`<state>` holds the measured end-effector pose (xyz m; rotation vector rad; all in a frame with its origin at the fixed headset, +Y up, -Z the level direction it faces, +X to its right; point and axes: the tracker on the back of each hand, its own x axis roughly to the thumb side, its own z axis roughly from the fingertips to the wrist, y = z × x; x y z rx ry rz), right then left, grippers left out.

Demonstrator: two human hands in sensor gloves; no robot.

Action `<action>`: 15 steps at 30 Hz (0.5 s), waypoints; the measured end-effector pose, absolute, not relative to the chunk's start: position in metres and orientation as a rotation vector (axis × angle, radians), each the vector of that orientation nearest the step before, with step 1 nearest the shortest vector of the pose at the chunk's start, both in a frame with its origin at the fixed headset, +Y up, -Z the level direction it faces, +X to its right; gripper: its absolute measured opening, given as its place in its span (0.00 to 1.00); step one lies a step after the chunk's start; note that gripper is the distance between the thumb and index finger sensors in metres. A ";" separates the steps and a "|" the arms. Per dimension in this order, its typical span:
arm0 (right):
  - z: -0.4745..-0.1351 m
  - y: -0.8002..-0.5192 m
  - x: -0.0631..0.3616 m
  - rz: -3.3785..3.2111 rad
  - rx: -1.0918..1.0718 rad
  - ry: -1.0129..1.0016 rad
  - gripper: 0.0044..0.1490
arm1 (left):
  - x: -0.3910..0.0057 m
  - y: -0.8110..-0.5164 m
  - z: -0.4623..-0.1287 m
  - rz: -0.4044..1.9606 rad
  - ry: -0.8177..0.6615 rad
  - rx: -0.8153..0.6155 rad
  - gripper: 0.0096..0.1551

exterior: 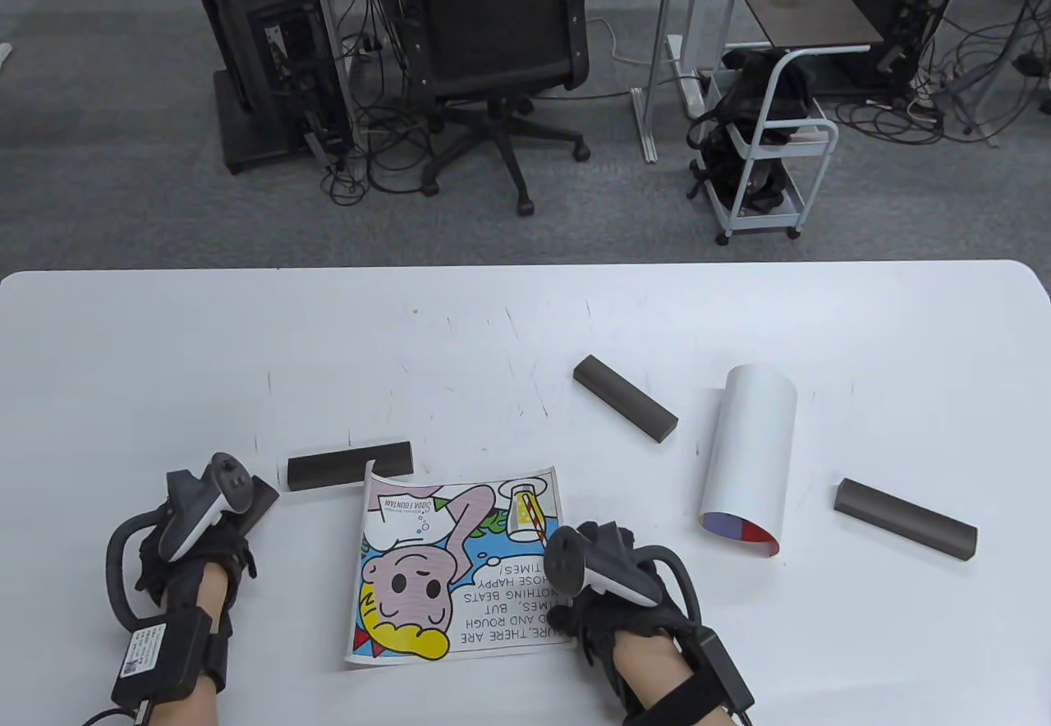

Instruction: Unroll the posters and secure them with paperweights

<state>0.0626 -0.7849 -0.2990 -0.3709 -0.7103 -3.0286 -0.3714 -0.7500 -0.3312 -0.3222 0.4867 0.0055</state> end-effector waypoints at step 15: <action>-0.299 -0.785 0.062 -3.021 -0.372 -0.708 0.48 | -0.225 -0.650 -0.294 0.278 0.114 -0.146 0.43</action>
